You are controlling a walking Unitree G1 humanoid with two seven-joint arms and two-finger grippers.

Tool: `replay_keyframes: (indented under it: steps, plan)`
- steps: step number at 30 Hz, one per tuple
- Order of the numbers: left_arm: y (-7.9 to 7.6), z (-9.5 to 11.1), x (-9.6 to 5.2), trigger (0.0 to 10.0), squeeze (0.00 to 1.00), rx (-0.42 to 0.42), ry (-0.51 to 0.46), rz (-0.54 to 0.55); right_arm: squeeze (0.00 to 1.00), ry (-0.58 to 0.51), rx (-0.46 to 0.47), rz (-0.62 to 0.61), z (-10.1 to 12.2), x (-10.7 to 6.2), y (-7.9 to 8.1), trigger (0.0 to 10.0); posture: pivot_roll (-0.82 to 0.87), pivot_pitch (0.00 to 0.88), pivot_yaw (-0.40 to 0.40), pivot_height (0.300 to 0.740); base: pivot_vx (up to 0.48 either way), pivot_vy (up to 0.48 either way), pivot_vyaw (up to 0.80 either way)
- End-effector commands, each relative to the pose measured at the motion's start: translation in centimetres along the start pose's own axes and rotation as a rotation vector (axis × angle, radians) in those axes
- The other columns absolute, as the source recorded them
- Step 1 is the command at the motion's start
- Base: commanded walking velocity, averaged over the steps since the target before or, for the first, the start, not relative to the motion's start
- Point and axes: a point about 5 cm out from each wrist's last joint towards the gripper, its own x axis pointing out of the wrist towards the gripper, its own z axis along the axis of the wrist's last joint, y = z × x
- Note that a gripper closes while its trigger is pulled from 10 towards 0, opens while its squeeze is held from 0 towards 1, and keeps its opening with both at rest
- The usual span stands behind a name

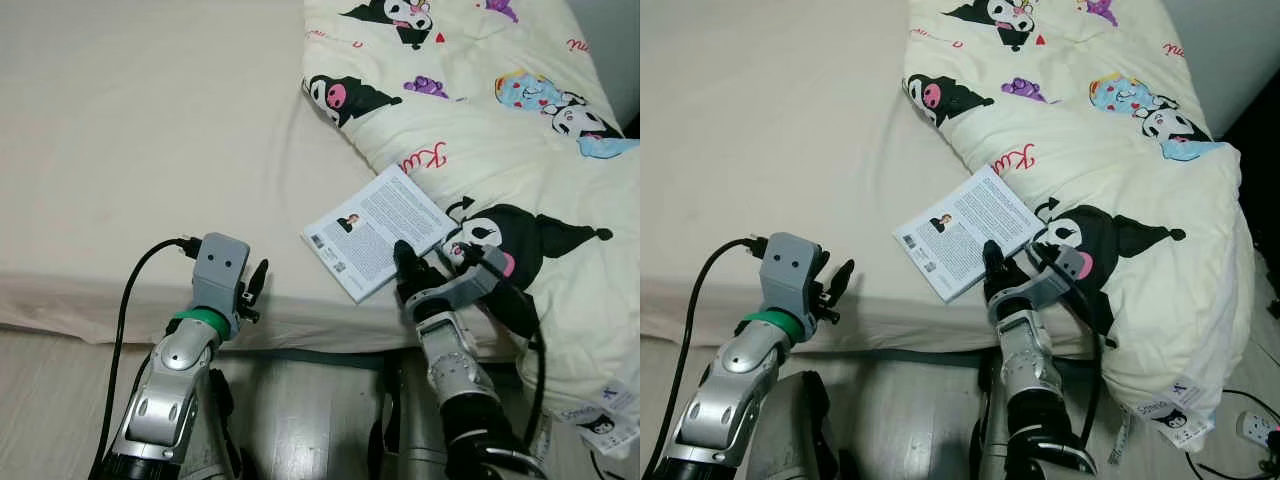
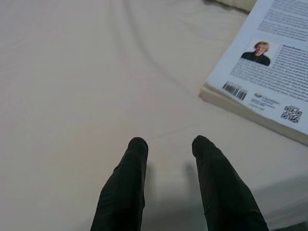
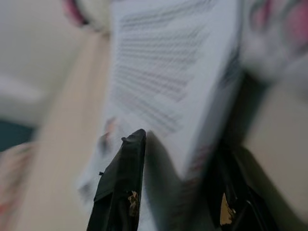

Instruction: Clean up the room

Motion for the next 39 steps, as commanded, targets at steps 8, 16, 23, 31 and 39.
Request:
replay_keyframes:
  steps: [8, 16, 23, 31, 39]
  plan:
    - [-0.3, -0.3, -0.2, 10.0, 0.00, -0.010, 0.020, 0.005, 0.00, 0.160, 0.064, 0.215, -1.6, 0.6, 1.5, 0.0, 0.06, 0.193, 0.085, 0.440, 0.000, 0.000, 0.00]
    - [-0.4, -0.2, 0.0, 10.0, 0.00, -0.021, 0.022, 0.009, 0.00, 0.082, 0.149, 0.406, 0.3, 1.2, 3.3, 0.0, 0.05, 0.182, 0.086, 0.440, 0.000, 0.000, 0.00]
    - [-0.3, 0.3, 0.6, 10.0, 0.00, -0.033, 0.001, 0.023, 0.00, 0.095, 0.096, 0.633, 1.7, 1.7, 6.7, 0.0, 0.03, 0.164, 0.076, 0.440, 0.000, 0.000, 0.00]
    - [0.5, 1.4, 0.7, 10.0, 0.00, -0.064, -0.054, 0.070, 0.00, 0.126, -0.003, 0.750, 2.2, 1.0, 8.9, 0.0, 0.01, 0.152, 0.050, 0.440, 0.000, 0.000, 0.00]
    - [3.5, 4.7, -0.6, 10.0, 0.00, -0.190, -0.191, 0.213, 0.00, 0.016, -0.077, 0.641, 4.6, -1.8, 9.7, 10.0, -0.03, 0.130, 0.011, 0.440, 0.000, 0.000, 0.00]
